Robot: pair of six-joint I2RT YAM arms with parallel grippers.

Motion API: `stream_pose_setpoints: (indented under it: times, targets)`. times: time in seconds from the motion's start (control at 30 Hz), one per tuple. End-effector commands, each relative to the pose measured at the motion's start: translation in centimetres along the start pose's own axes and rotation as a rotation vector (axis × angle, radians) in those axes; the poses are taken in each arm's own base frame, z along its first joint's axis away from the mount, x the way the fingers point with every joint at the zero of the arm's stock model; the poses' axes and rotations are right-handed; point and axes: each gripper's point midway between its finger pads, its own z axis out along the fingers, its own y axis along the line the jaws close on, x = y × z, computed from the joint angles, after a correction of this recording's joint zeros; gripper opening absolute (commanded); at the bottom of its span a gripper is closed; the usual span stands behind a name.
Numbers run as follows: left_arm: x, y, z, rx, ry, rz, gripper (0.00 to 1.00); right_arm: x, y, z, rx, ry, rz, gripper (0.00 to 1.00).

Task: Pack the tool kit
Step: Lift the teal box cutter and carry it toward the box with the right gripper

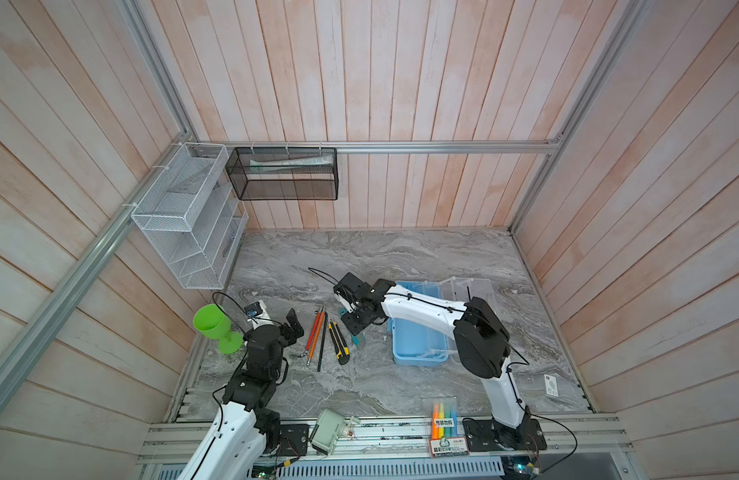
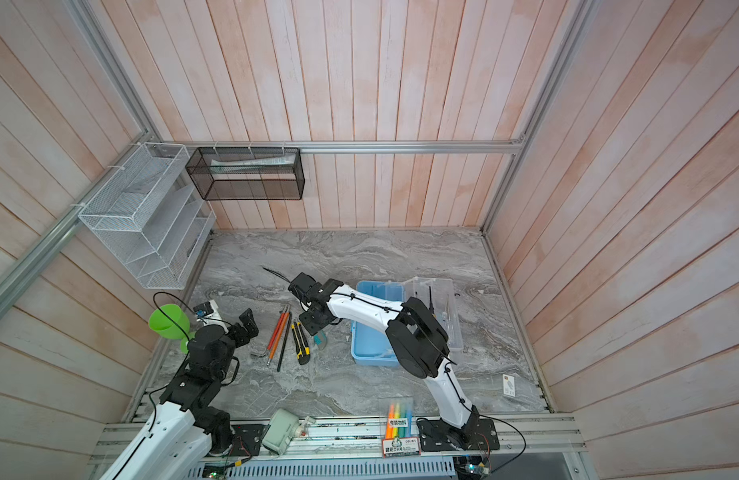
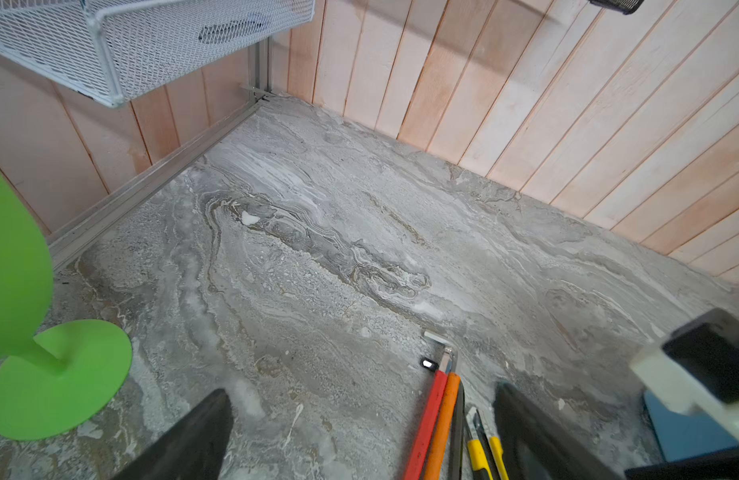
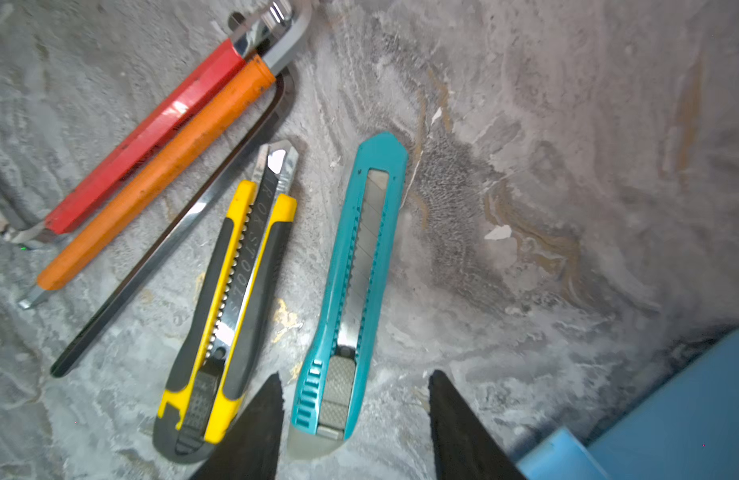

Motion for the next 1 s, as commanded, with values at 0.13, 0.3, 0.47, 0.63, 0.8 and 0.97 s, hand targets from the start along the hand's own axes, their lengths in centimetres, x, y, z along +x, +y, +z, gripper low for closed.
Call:
stream_pose_setpoints:
  times: [0.13, 0.3, 0.47, 0.63, 0.8, 0.97]
  targets:
    - [0.2, 0.0, 0.1, 0.008, 0.003, 0.004, 1.0, -0.6, -0.9, 2.1, 0.059, 0.055, -0.01, 0.6]
    - [0.2, 0.0, 0.1, 0.007, 0.003, 0.005, 1.0, -0.8, -0.9, 3.1, 0.054, 0.06, 0.021, 0.61]
    - [0.2, 0.0, 0.1, 0.008, 0.004, 0.006, 1.0, -0.2, -0.9, 4.4, 0.044, 0.082, 0.031, 0.61]
    - [0.2, 0.0, 0.1, 0.007, 0.003, 0.007, 1.0, 0.1, -0.6, 5.5, 0.023, 0.097, 0.053, 0.59]
    - [0.2, 0.0, 0.1, 0.009, 0.002, 0.006, 1.0, 0.2, -0.7, 6.1, 0.051, 0.111, 0.058, 0.44]
    - [0.2, 0.0, 0.1, 0.008, 0.004, 0.006, 1.0, 0.7, -0.8, 6.7, 0.06, 0.146, 0.062, 0.27]
